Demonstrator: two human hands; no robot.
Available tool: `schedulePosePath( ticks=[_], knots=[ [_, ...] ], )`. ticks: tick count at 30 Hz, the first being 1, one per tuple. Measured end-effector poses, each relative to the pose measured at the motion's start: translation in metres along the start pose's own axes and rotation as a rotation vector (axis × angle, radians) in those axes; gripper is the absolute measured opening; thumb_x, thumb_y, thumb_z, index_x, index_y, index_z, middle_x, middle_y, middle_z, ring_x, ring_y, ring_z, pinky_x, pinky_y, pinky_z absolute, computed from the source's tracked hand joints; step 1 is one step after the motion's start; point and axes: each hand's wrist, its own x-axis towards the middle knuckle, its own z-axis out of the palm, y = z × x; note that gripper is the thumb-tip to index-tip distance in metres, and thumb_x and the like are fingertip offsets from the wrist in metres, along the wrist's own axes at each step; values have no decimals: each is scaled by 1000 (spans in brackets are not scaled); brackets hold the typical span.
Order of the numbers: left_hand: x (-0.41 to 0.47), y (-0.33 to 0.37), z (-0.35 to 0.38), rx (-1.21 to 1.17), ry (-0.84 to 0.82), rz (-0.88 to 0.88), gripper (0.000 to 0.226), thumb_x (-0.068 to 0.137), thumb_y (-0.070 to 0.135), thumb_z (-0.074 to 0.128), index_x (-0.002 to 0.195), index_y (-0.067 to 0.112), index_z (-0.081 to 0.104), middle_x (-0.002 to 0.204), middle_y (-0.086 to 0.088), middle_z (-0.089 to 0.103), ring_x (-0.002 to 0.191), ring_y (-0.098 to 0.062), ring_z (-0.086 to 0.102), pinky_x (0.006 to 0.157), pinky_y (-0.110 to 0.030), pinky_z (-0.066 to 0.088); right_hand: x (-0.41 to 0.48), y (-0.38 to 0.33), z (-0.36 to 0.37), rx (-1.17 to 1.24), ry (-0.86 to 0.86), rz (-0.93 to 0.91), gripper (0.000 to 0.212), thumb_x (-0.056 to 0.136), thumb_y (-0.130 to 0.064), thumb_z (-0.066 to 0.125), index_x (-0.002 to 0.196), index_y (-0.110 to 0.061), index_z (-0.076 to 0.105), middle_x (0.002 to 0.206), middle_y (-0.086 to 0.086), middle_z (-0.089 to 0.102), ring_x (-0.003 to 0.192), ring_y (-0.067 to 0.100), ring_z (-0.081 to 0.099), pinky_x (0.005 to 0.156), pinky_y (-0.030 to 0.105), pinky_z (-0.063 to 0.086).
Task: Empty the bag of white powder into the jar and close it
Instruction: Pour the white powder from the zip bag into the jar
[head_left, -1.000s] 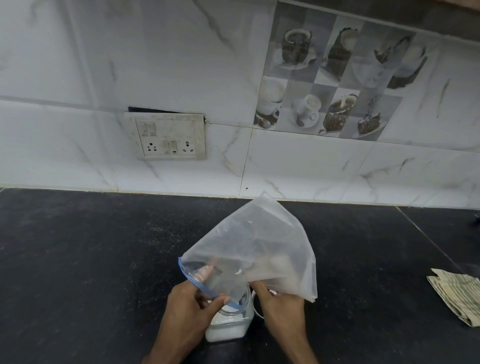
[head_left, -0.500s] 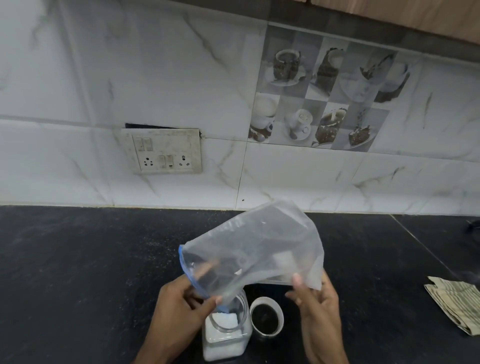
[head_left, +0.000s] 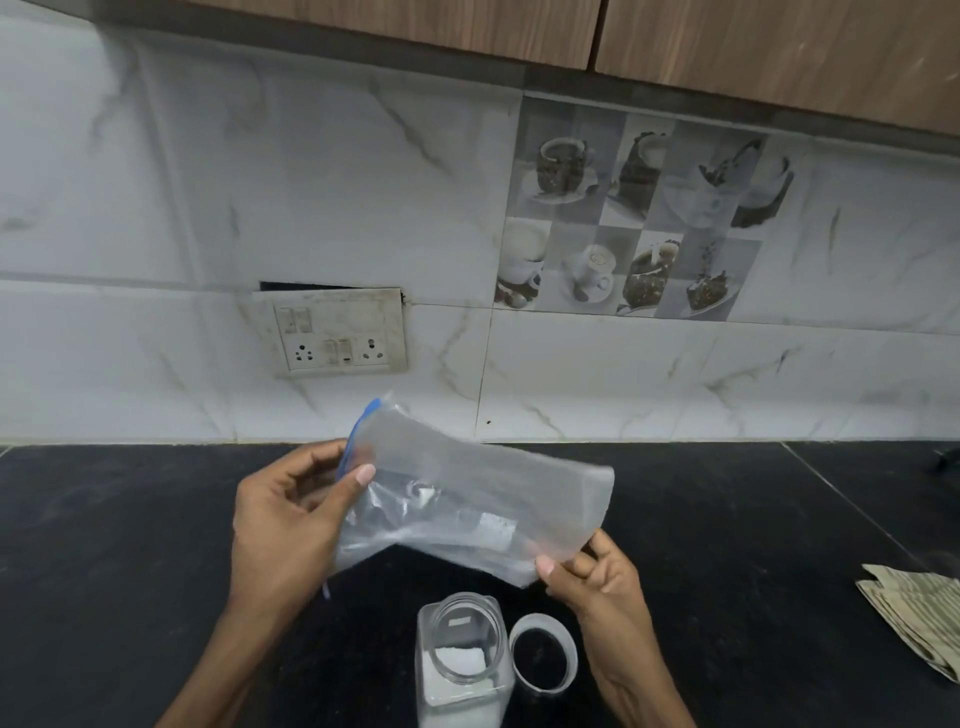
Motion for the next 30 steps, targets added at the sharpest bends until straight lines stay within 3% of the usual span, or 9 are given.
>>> schedulePosePath(
  ticks=[3, 7, 9, 13, 17, 19, 21, 26, 30],
  knots=[
    [13, 16, -9, 149, -63, 115, 39, 81, -2, 73, 89, 36, 71, 83, 34, 72, 81, 13, 68, 75, -1, 49, 8, -14, -1, -188, 95, -115, 75, 68, 3, 88, 130, -23, 56, 121, -2, 74, 117, 22, 67, 87, 28, 53],
    [31, 43, -15, 269, -155, 247, 48, 84, -9, 65, 92, 37, 72, 97, 31, 72, 90, 10, 68, 84, -1, 47, 18, -64, 9, -515, -2, -331, 98, 54, -46, 95, 141, -35, 50, 141, -22, 57, 129, -7, 52, 102, 22, 42],
    [37, 56, -14, 308, -192, 310, 46, 84, -11, 63, 95, 32, 74, 102, 27, 71, 89, 5, 69, 85, -3, 47, 22, -77, 25, -612, -110, -363, 88, 56, -54, 90, 135, -37, 56, 134, -25, 61, 123, -7, 57, 102, 18, 43],
    [43, 75, -10, 335, -265, 416, 44, 81, -14, 63, 101, 24, 75, 98, 18, 75, 91, 2, 69, 84, -2, 45, 27, -76, 56, -589, -81, -421, 43, 74, -24, 88, 114, -28, 71, 106, -18, 75, 100, 0, 69, 91, 20, 54],
    [48, 81, -18, 394, -77, 516, 52, 80, 12, 78, 127, 28, 62, 123, 16, 66, 110, 2, 61, 95, -7, 39, 29, -71, 67, -322, 28, -401, 10, 91, -12, 71, 92, -19, 78, 89, -3, 80, 83, 4, 72, 74, 22, 56],
    [44, 73, -25, 394, 98, 476, 69, 78, 34, 79, 140, 29, 48, 138, 13, 56, 126, -1, 49, 106, -18, 35, 29, -69, 67, -136, 59, -322, 16, 95, -11, 65, 90, -20, 78, 86, -2, 80, 78, 4, 72, 67, 16, 55],
    [33, 57, -25, 299, 136, 309, 73, 79, 47, 74, 142, 30, 41, 144, 12, 50, 131, -4, 45, 107, -26, 37, 29, -67, 66, 27, 55, -246, 17, 96, -10, 63, 90, -16, 77, 85, -2, 80, 80, 5, 73, 68, 14, 55],
    [11, 16, -5, -13, -251, -205, 59, 78, 48, 63, 133, 34, 50, 120, 3, 71, 104, -8, 70, 94, -40, 55, 27, -55, 66, 64, -29, -106, 15, 85, -21, 69, 94, -13, 79, 94, 6, 80, 91, 17, 74, 80, 23, 57],
    [11, 5, -1, -12, -161, -84, 53, 82, 24, 73, 127, 34, 48, 89, -2, 79, 84, -17, 76, 81, -39, 58, 24, -54, 63, 24, 20, -123, 26, 84, -7, 75, 110, -10, 71, 97, 14, 79, 94, 31, 76, 83, 42, 61]
  ],
)
